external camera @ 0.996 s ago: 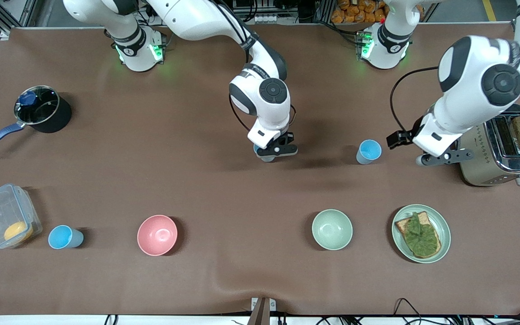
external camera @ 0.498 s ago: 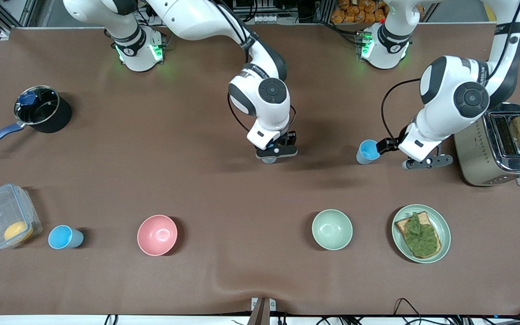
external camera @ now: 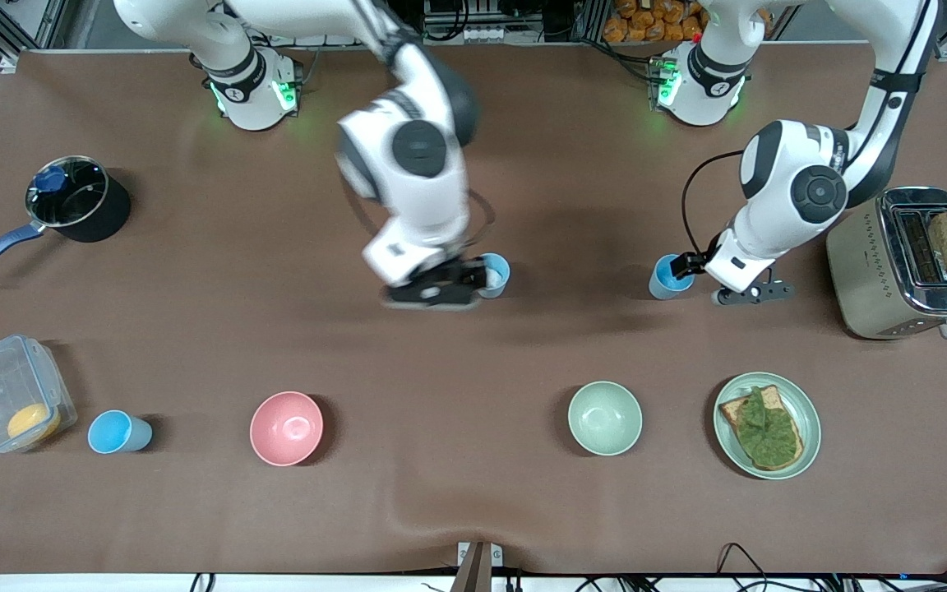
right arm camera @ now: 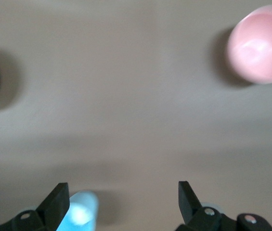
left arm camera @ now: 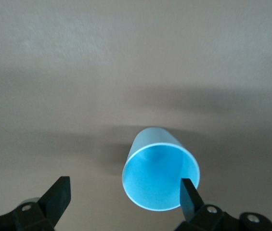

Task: Stack blue cups with both arms
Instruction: 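Set the cup down with the right gripper while the left gripper grasps its cup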

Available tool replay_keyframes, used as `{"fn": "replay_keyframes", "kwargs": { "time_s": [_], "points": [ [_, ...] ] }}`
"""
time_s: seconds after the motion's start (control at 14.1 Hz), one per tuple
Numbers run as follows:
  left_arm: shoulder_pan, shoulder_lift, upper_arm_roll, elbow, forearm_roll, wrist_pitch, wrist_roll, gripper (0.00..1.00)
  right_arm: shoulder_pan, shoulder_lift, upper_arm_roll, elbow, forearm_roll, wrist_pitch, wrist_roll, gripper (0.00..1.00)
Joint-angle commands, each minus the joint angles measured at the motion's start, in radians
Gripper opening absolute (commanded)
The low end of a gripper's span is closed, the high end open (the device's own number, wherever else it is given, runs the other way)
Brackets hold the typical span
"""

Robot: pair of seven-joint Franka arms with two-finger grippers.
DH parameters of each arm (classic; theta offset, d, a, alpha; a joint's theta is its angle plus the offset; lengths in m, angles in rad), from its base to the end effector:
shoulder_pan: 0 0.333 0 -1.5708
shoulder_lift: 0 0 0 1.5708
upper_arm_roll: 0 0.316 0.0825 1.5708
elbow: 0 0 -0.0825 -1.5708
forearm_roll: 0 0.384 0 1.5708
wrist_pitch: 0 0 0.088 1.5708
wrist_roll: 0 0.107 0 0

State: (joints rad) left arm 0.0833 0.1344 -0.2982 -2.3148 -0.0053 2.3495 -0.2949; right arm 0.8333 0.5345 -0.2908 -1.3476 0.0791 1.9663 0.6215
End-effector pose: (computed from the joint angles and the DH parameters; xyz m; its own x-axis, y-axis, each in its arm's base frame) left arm 0.4981 -0.1096 0.2800 0.9913 0.0833 -0.1022 0.0852 -0.9963 0.0137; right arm 0.5886 0.4111 0.4363 0.9902 -0.0591 0.1264 -0.0591 -0.9982 -0.0035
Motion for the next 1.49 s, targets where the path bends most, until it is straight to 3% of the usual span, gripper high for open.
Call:
{"fn": "replay_keyframes", "kwargs": {
  "time_s": [0.0, 0.14, 0.36, 0.64, 0.71, 0.92, 1.0, 1.14, 1.28, 1.42],
  "points": [
    [0.007, -0.003, -0.004, -0.035, 0.002, 0.036, 0.074, 1.0, -0.164, -0.056, 0.01, -0.03, 0.048, -0.047, -0.185, 1.0],
    [0.01, 0.001, -0.004, -0.061, 0.004, 0.069, 0.082, 1.0, -0.25, -0.057, 0.005, 0.007, 0.07, -0.144, -0.287, 1.0],
    [0.01, 0.043, -0.004, -0.061, 0.002, 0.117, 0.102, 1.0, -0.368, -0.059, 0.005, 0.039, 0.082, -0.184, -0.389, 1.0],
    [0.01, 0.06, -0.004, -0.061, 0.002, 0.119, 0.105, 1.0, -0.493, -0.178, -0.027, 0.041, 0.08, -0.363, -0.531, 1.0],
    [0.01, 0.06, -0.002, -0.061, 0.004, 0.119, 0.108, 0.81, -0.499, -0.217, -0.03, 0.039, 0.068, -0.391, -0.531, 1.0],
    [0.01, 0.06, -0.004, -0.06, 0.005, 0.113, 0.126, 0.13, -0.494, -0.318, -0.027, 0.038, -0.027, -0.492, -0.529, 1.0],
    [0.01, 0.057, -0.004, -0.06, 0.005, 0.109, 0.141, 0.0, -0.496, -0.344, -0.028, 0.031, -0.028, -0.512, -0.529, 1.0],
    [0.01, 0.05, -0.004, -0.054, 0.005, 0.108, 0.161, 0.0, -0.493, -0.43, -0.027, -0.058, -0.024, -0.496, -0.511, 1.0],
    [0.009, 0.044, -0.005, -0.045, 0.007, 0.108, 0.154, 0.0, -0.471, -0.525, -0.016, -0.206, -0.036, -0.368, -0.468, 1.0],
    [0.01, 0.018, -0.01, -0.002, 0.005, 0.056, 0.157, 0.0, -0.464, -0.553, -0.018, -0.26, -0.059, -0.328, -0.477, 1.0]
  ]
}}
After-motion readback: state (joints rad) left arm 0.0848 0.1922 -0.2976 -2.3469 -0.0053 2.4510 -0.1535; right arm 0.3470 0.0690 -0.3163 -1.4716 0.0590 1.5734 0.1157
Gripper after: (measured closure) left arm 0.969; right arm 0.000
